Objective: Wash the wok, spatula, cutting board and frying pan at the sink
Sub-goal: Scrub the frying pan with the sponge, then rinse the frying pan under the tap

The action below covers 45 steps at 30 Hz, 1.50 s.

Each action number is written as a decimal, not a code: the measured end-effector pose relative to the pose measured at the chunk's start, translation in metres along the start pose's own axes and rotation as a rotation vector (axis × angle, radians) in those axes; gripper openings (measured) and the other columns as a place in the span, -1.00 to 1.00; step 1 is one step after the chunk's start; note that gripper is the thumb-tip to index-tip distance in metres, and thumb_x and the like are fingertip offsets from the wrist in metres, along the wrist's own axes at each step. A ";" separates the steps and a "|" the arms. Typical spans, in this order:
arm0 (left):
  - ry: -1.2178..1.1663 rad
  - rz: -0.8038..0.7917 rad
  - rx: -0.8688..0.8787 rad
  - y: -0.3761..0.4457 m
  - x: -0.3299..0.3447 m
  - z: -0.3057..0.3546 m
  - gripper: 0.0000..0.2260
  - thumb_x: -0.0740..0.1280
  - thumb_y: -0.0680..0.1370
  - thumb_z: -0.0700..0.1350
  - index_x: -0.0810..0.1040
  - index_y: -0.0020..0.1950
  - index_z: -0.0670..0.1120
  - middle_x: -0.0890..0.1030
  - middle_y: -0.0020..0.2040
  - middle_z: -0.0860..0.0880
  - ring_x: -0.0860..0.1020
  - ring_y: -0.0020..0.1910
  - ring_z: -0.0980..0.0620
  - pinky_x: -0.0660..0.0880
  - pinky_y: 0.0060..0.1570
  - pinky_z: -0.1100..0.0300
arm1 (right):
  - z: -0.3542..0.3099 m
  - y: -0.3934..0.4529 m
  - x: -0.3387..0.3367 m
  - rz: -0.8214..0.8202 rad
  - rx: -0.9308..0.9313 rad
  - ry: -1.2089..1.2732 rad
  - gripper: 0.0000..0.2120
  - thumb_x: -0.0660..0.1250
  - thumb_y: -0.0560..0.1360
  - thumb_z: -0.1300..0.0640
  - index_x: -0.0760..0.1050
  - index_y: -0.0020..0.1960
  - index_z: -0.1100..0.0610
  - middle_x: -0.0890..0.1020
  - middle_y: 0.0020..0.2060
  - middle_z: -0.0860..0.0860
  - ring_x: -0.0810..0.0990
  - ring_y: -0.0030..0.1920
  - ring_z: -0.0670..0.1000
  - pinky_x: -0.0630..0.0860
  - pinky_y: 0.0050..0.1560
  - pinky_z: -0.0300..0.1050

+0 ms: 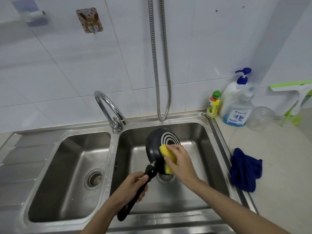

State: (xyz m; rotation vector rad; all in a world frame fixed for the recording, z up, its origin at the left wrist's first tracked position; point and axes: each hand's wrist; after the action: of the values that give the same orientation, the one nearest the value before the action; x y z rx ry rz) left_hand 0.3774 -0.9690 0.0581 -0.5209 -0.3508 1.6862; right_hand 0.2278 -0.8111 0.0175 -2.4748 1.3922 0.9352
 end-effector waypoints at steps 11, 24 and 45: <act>0.585 0.279 -0.032 0.017 0.014 -0.008 -0.84 0.41 0.49 0.02 0.57 -0.18 -0.06 0.52 -0.43 -0.01 0.44 -0.47 0.12 0.30 -0.41 0.23 | 0.103 0.023 -0.119 0.272 0.302 -0.248 -0.67 0.34 0.51 0.09 0.52 0.26 0.12 0.53 0.13 0.08 0.48 0.11 0.09 0.38 0.14 -0.08; 0.452 0.276 -0.130 0.016 -0.001 -0.005 -0.85 0.37 0.52 -0.14 0.45 -0.11 -0.18 0.57 -0.43 -0.08 0.57 -0.55 0.01 0.42 -0.53 0.21 | 0.138 0.057 -0.138 0.079 0.645 -0.817 -0.50 0.24 0.52 -0.16 0.44 0.23 0.23 0.46 0.19 0.20 0.41 0.14 0.25 0.36 0.10 0.10; 0.531 0.606 -0.192 -0.040 -0.051 -0.047 -0.70 0.31 0.51 0.22 0.49 -0.26 0.03 0.56 -0.38 0.01 0.52 -0.36 0.11 0.37 -0.38 0.21 | -0.117 0.240 0.106 -0.551 -0.322 -0.536 -0.70 0.17 0.56 -0.01 0.55 -0.03 0.20 0.62 -0.08 0.17 0.59 -0.04 0.21 0.51 -0.02 0.02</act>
State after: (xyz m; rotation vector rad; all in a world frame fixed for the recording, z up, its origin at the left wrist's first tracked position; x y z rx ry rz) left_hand 0.4420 -1.0150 0.0459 -1.2813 0.0482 2.0051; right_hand 0.1244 -1.0691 0.0875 -2.3335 0.3898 1.5921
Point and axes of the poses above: each hand's wrist, its own y-axis towards the middle knuckle, its own x-axis out of the palm, z = x × y
